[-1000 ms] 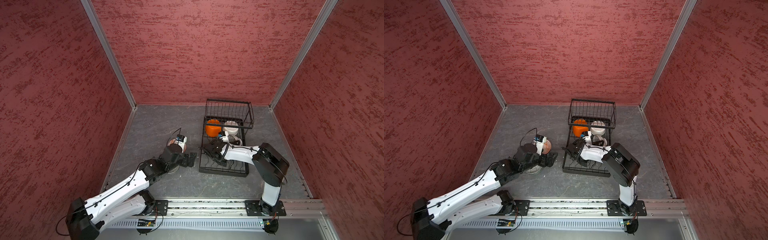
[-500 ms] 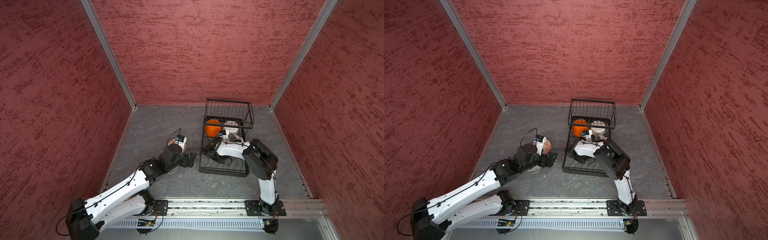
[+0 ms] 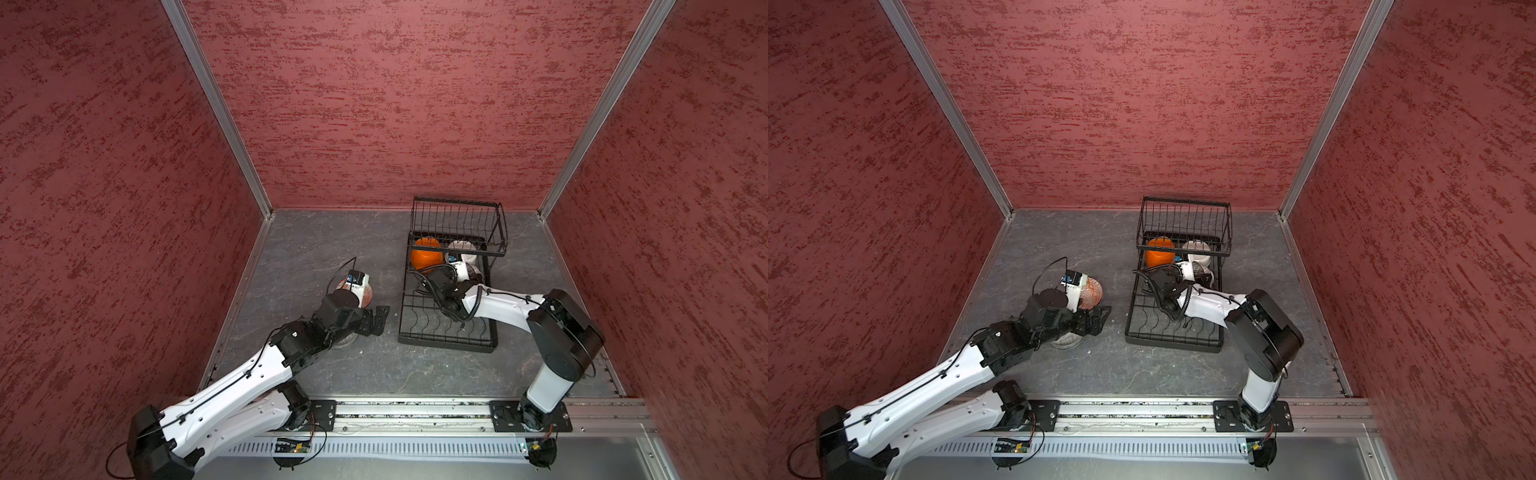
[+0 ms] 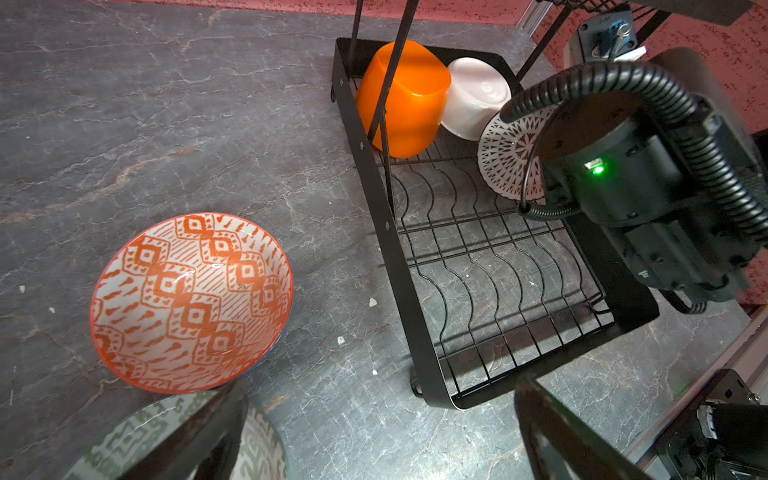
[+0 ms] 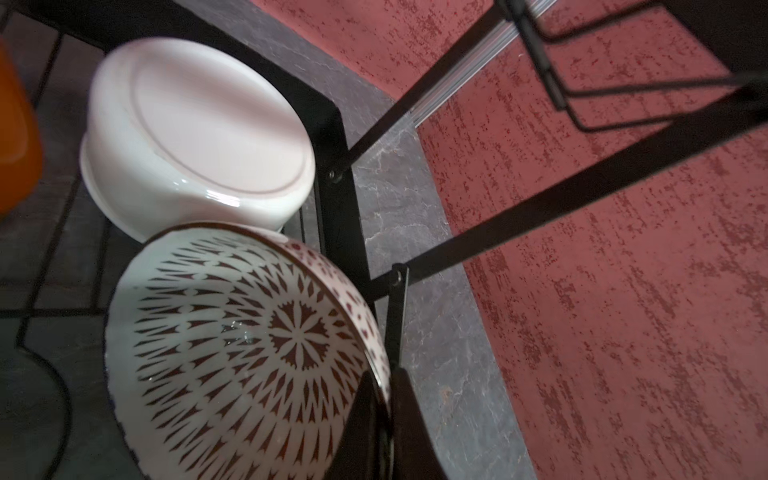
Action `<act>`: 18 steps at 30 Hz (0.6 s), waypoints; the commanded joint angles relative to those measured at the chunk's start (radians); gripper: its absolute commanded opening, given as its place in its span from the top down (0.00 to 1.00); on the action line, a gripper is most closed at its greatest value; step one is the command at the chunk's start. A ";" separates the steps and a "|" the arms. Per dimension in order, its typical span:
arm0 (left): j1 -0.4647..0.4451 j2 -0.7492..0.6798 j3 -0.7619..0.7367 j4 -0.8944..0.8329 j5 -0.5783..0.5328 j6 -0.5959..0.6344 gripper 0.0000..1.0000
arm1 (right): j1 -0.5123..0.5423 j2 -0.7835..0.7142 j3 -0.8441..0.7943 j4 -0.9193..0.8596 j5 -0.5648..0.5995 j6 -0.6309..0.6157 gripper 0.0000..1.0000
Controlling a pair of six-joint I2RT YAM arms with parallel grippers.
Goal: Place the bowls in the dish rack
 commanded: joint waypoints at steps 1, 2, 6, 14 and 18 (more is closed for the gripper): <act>0.008 -0.006 -0.014 -0.006 -0.013 0.001 0.00 | 0.001 0.031 0.029 0.030 0.040 -0.032 1.00; 0.008 -0.005 -0.014 -0.009 -0.014 0.003 0.00 | 0.000 0.034 0.033 0.030 0.061 -0.035 1.00; 0.008 -0.004 -0.016 -0.014 -0.017 0.008 0.00 | 0.001 0.043 0.048 0.021 0.114 -0.045 1.00; 0.011 -0.009 -0.039 0.004 -0.008 0.007 0.00 | 0.001 0.025 0.051 -0.076 0.166 0.022 1.00; 0.015 -0.008 -0.044 0.010 -0.003 0.008 0.00 | 0.002 0.043 0.058 -0.098 0.182 0.035 1.00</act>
